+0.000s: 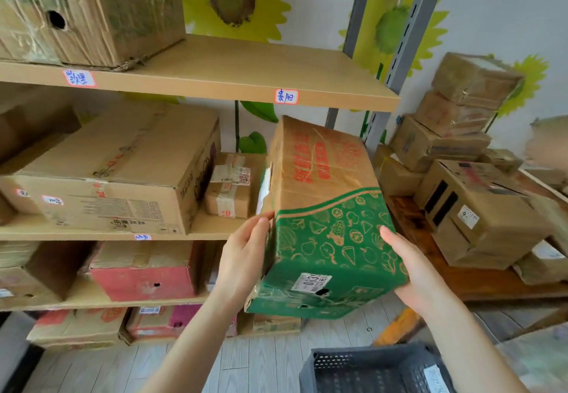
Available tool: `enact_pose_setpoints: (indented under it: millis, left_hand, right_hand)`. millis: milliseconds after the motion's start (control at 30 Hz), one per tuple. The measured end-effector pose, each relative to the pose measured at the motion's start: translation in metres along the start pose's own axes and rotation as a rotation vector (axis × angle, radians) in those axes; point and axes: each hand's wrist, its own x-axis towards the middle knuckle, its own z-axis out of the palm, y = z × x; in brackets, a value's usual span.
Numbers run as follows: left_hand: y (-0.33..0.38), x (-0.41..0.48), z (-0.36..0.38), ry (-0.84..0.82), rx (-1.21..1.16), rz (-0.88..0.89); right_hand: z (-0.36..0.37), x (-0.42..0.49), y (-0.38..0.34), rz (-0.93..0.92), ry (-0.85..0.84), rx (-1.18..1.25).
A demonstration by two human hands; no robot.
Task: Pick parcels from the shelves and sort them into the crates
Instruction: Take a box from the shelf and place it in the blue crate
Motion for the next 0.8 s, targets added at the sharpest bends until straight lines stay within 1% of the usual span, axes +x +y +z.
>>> enact_pose_setpoints:
  millis: [67,133,200,233,267,300,333,367,433,467,500,567,667,733,800]
  left_hand:
    - [0.000,-0.005,0.002,0.041,0.079,0.104]
    - [-0.002,-0.004,0.002,0.044,0.099,0.186]
    - [-0.012,0.001,0.000,0.027,0.142,0.252]
    - [-0.019,0.006,0.000,0.046,0.199,0.271]
    - [-0.028,0.011,-0.001,0.087,0.254,0.251]
    - [-0.035,0.015,-0.002,0.139,0.296,0.194]
    - [-0.040,0.018,-0.004,0.175,0.291,0.075]
    - [-0.041,0.019,-0.006,0.188,0.220,-0.102]
    - [-0.052,0.027,-0.010,0.146,0.047,-0.425]
    - [-0.058,0.029,-0.011,0.092,-0.003,-0.528]
    - [-0.061,0.029,-0.009,0.033,-0.043,-0.585]
    - [-0.065,0.028,-0.004,-0.002,-0.094,-0.576]
    - [-0.069,0.023,-0.002,0.055,-0.100,-0.480]
    - [-0.067,0.016,-0.009,0.068,-0.119,-0.415]
    - [-0.063,0.009,-0.017,0.047,-0.145,-0.370]
  right_hand:
    - [-0.011,0.002,0.005,0.036,-0.025,0.087]
    - [-0.021,0.006,0.009,0.040,-0.026,0.147]
    - [-0.028,0.010,0.011,0.063,-0.035,0.157]
    - [-0.031,0.012,0.011,0.080,-0.057,0.161]
    - [-0.032,0.013,0.011,0.088,-0.079,0.160]
    - [-0.034,0.014,0.012,0.088,-0.082,0.147]
    - [-0.034,0.014,0.011,0.081,-0.084,0.134]
    - [-0.035,0.013,0.011,0.070,-0.081,0.135]
    - [-0.032,0.009,0.009,0.046,-0.081,0.129]
    - [-0.032,0.008,0.009,0.027,-0.083,0.122]
    - [-0.033,0.006,0.010,0.004,-0.090,0.126]
    - [-0.037,0.005,0.013,-0.041,-0.068,0.146]
    - [-0.045,0.007,0.019,-0.096,-0.067,0.230]
    - [-0.048,0.010,0.024,-0.101,-0.028,0.298]
    - [-0.052,0.017,0.034,-0.091,0.031,0.329]
